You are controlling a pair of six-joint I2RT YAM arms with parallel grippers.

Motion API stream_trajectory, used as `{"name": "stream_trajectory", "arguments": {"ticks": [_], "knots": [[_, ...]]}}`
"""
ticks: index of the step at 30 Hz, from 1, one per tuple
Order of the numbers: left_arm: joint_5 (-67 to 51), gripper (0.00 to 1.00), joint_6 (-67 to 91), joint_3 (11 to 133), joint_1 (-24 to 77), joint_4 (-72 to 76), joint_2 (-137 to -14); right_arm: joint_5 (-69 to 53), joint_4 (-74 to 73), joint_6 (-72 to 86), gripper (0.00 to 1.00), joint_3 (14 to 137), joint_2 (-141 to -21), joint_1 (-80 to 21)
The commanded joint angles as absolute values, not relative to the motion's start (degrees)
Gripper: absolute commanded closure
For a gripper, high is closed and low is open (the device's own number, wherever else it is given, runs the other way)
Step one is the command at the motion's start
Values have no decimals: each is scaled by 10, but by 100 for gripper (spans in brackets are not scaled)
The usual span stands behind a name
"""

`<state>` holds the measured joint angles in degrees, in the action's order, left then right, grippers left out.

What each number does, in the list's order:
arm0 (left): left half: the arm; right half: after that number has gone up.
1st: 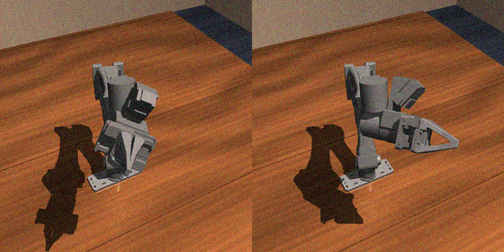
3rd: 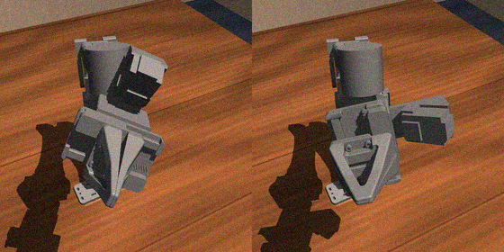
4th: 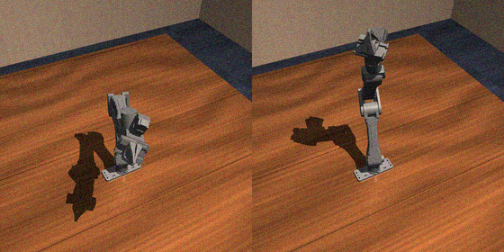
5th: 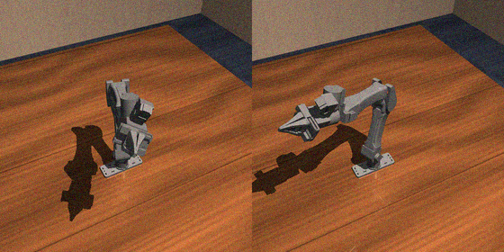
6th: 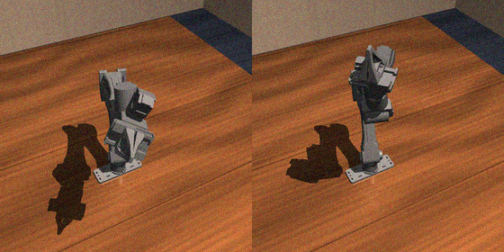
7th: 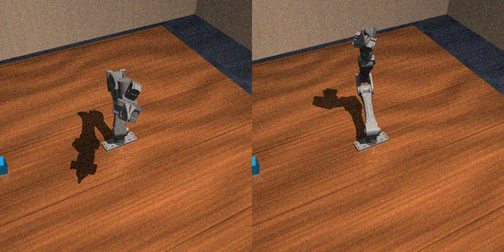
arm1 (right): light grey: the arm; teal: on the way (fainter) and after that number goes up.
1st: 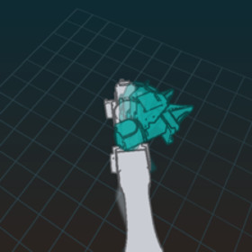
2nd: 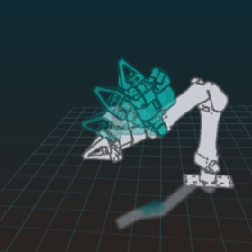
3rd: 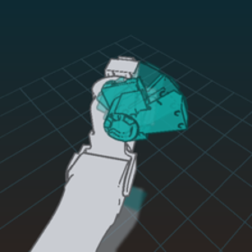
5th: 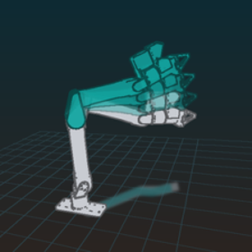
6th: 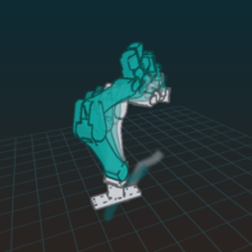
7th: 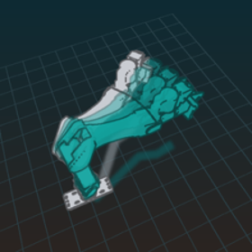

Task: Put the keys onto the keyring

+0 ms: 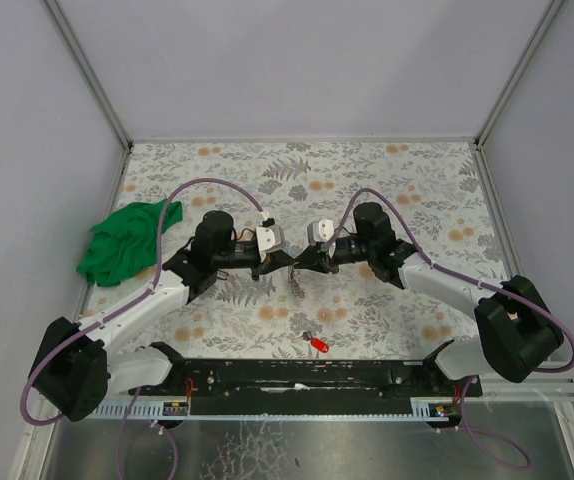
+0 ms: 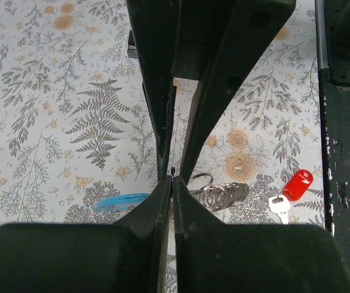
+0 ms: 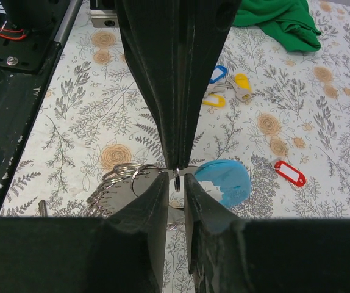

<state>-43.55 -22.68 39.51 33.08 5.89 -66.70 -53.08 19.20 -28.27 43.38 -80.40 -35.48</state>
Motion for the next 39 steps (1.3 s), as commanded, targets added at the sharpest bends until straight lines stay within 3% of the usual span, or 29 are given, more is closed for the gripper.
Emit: {"name": "stream_trajectory", "arguments": {"ticks": [1,4,8,15,20,39], "knots": [[-432,100,-235,411,337,55,-667,-531,203,-280,77,455,-797,-362],[-432,100,-234,412,337,54,-667,-518,187,-290,78,455,-788,-362],[-433,100,-233,410,340,57,-661,-512,196,-286,93,456,-788,-362],[-405,80,-194,317,324,192,-626,-510,219,-272,96,445,-783,-362],[-440,73,-151,246,286,315,-613,-511,223,-272,96,439,-780,-361],[-522,76,-111,255,263,414,-669,-533,242,-265,96,432,-787,-361]]}}
